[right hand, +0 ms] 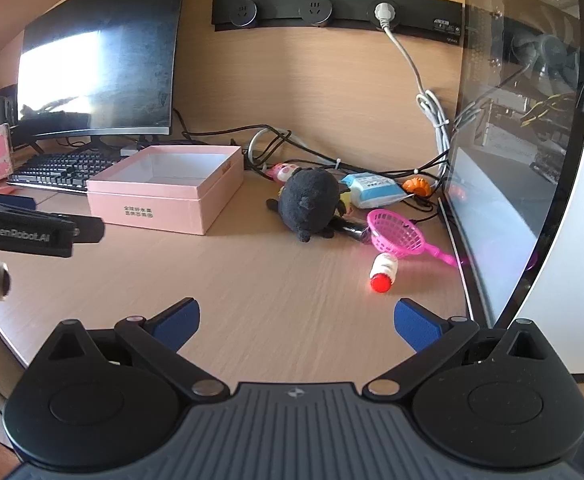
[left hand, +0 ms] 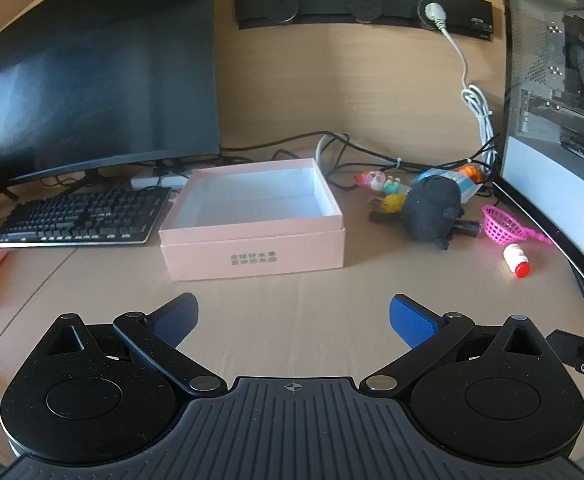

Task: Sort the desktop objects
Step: 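Reach the right tool toward the grey plush mouse, then grasp the grey plush mouse with the right tool and lift it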

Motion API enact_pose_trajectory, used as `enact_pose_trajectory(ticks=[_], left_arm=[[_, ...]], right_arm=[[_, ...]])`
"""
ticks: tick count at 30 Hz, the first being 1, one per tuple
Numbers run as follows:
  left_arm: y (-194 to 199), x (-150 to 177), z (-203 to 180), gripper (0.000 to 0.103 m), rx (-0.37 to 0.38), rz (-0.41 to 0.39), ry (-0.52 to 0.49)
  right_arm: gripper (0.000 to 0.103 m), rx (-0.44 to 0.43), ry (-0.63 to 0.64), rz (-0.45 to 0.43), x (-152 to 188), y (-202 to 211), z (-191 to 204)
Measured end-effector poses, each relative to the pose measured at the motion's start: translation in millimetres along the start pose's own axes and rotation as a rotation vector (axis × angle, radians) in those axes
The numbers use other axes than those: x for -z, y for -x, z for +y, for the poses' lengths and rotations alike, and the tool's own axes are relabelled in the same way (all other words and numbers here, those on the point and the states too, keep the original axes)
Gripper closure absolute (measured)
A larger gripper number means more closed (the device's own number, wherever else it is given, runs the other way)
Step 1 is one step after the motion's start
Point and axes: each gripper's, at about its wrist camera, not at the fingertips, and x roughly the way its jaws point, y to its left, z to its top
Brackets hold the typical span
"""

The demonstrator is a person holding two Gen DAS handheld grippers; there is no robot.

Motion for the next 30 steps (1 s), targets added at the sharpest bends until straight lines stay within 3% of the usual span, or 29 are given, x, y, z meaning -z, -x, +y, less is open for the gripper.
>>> enact_pose_trajectory(ticks=[7,14,19,25,30], left_arm=[[3,-4,-2,0.000,0.034,-0.037,-0.017],[-14,-4,7,0.000,0.047,0.065,-0.024],[-19,-6,13,0.000,0.028,0.063,-0.062],[-27,-14,25,0.000,0.044,0.082,-0.072],[-29,-20,38,0.000,0.057,0.073,-0.063]], right_arm=[[0.000,-0.002,-0.007,0.004,1,-2,2],[0.000,0.048,-0.006,0.032,0,-15,-2],[0.000,0.096,0.025,0.046,-6,-38,-6],[0.000,0.107,0.123,-0.012,-44,-86,7],[0.000,0.074,0.090,-0.013,-85,-158,12]])
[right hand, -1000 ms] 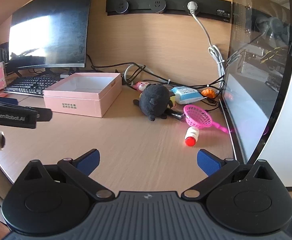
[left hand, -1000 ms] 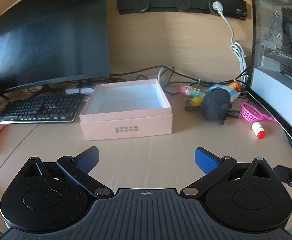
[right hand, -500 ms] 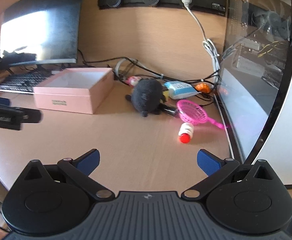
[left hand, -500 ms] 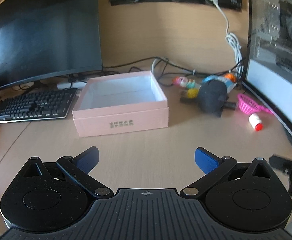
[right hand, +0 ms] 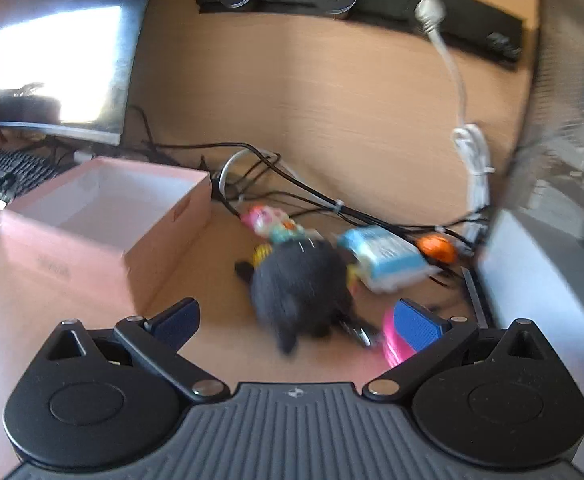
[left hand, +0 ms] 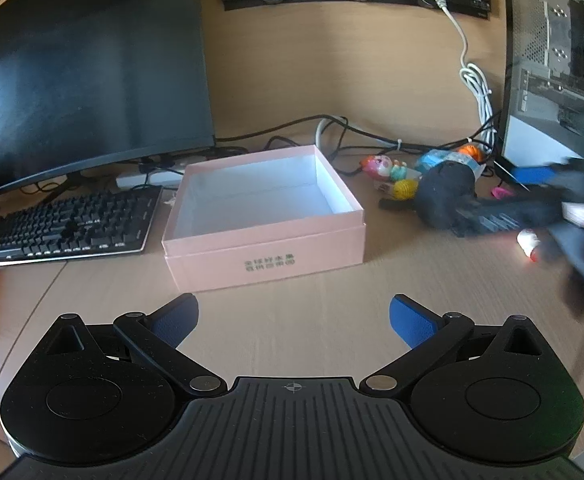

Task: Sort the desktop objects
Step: 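Grasp the grey plush mouse with the right tool and lift it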

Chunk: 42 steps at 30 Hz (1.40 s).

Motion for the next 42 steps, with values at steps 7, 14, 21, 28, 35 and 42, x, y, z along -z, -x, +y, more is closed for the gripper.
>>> enact_pose_trajectory(ticks=[7,14,21,28,35,42], left_arm=[[6,10,16,0.000,0.002,0.011,-0.008],[6,23,22,0.000,0.067,0.034,0.029],[3,32,7,0.000,0.063,0.069,-0.034],[-4,35,6,0.000,0.035,0.092,-0.019],[-19,31,-3,0.000,-0.020,0.105,-0.027],[-16,13,-16,0.000,0.138,0.058,-0.013]], right_arm=[[0.037,-0.017,-0.082,0.091,-23,-75,-11],[0.041,-0.278,-0.208,0.071,-14,9,-12],[0.038,-0.719,-0.229,0.067,-8,28,59],[0.000,-0.549,-0.209,0.041,5,48,28],[0.000,-0.209,-0.252,0.151,65,63,-37],[0.000,-0.176,-0.364,0.184,93,62,-49]])
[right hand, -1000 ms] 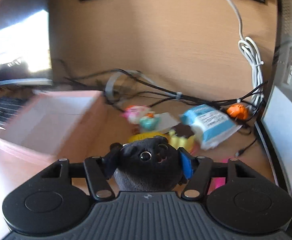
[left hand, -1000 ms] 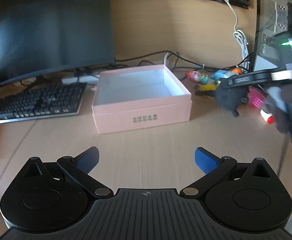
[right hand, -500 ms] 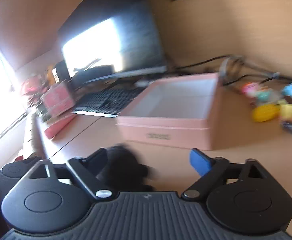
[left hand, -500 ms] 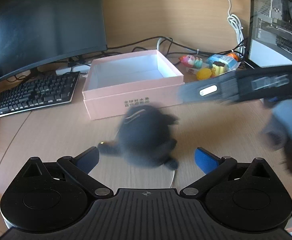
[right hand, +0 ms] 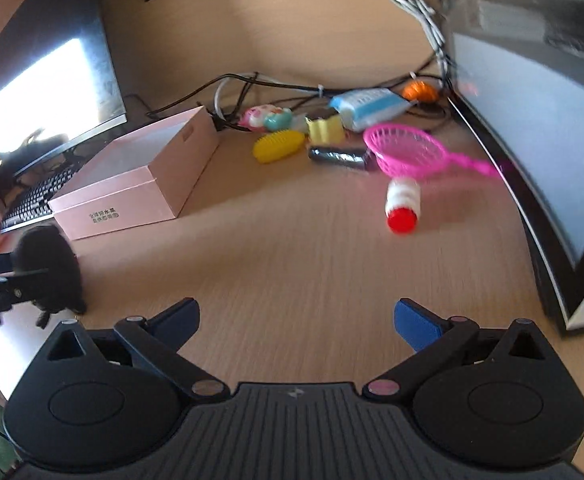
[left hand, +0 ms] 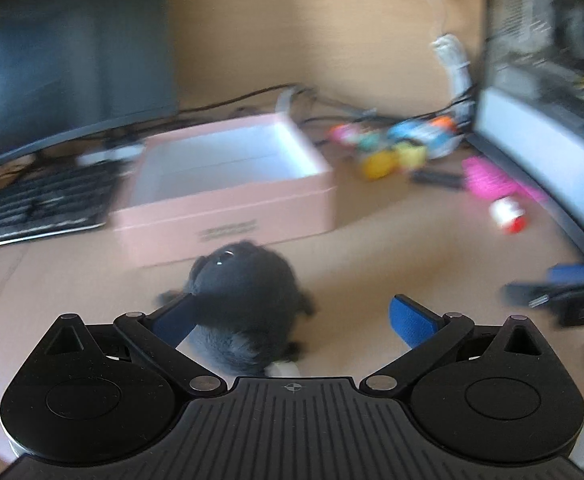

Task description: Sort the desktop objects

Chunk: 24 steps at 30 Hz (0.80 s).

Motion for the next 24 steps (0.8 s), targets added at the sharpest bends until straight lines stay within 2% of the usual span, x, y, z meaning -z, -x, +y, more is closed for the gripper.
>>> enact_pose_trajectory(ticks=[2,5,8,10,13,16,17,18,20,22,23,24], left_arm=[[3,-5,-6,0.000,0.099,-0.008,0.014],[8,-9,-16,0.000,0.132,-0.038,-0.009],[12,-8,-18,0.000,0.084,-0.052,-0.034],[14,-8,-11,0.000,0.052,-0.055,-0.016],[18,-10,8,0.000,-0.013,-0.063,0.059],[22,-13,26,0.000,-0.070,-0.078,0.122],[25,-14,33,0.000,-0.091,-0.084,0.142],[27,-13,40,0.000,-0.109,-0.089,0.157],[33,-12,53,0.000,-0.145,-0.098,0.185],[38,-7,65,0.000,-0.183,-0.104,0.203],[39,-4,71,0.000,-0.196,-0.097,0.207],[41,-2,76,0.000,-0.208,-0.091,0.212]], right_arm=[[0.000,-0.014,-0.025,0.009,5,0,-5],[0.000,-0.026,-0.025,0.005,11,4,-5],[0.000,-0.036,-0.037,0.003,12,5,-7],[0.000,-0.037,-0.047,0.005,12,6,-7],[0.000,-0.018,-0.067,0.019,7,3,-5],[0.000,-0.034,-0.005,0.098,-3,-3,4],[0.000,-0.035,-0.002,0.093,-7,-3,5],[0.001,-0.006,0.018,0.035,-11,0,8],[0.015,0.151,0.143,-0.092,-20,2,22],[0.049,0.273,0.191,-0.136,-32,-8,26],[0.057,0.274,0.169,-0.123,-39,-14,25],[0.061,0.222,0.137,-0.097,-46,-18,24]])
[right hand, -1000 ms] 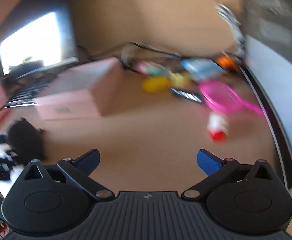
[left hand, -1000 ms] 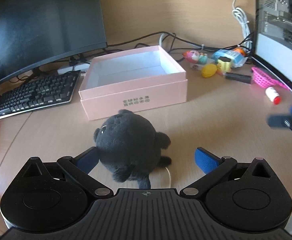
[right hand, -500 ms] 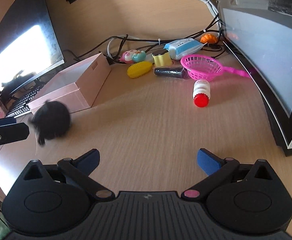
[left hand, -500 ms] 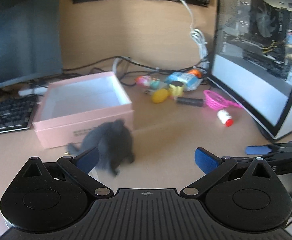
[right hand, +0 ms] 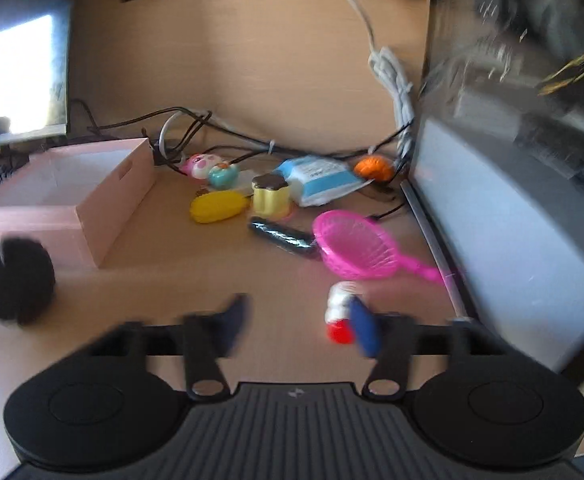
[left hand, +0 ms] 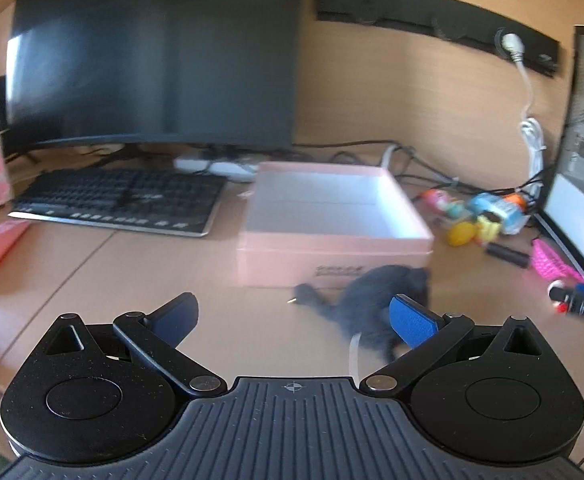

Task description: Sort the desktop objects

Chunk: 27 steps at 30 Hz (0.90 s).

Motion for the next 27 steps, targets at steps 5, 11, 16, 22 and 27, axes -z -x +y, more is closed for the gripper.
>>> enact_pose_trajectory(ticks=[5,11,16,22,27], left_arm=[[3,3,35,0.000,-0.102,0.039,0.069],[0,8,38,0.000,-0.068,0.061,0.038],[-2,15,24,0.000,0.019,0.070,0.005],[-6,25,5,0.000,0.118,0.095,-0.050],[-12,21,-23,0.000,0.178,0.092,-0.090]], right_arm=[[0.061,-0.428,-0.045,0.014,-30,10,33],[0.061,-0.540,0.052,0.007,-59,0,117],[0.067,-0.504,0.148,0.068,-43,-23,153],[0.067,-0.546,0.131,0.145,-15,0,109],[0.067,-0.479,0.108,0.204,20,11,82]])
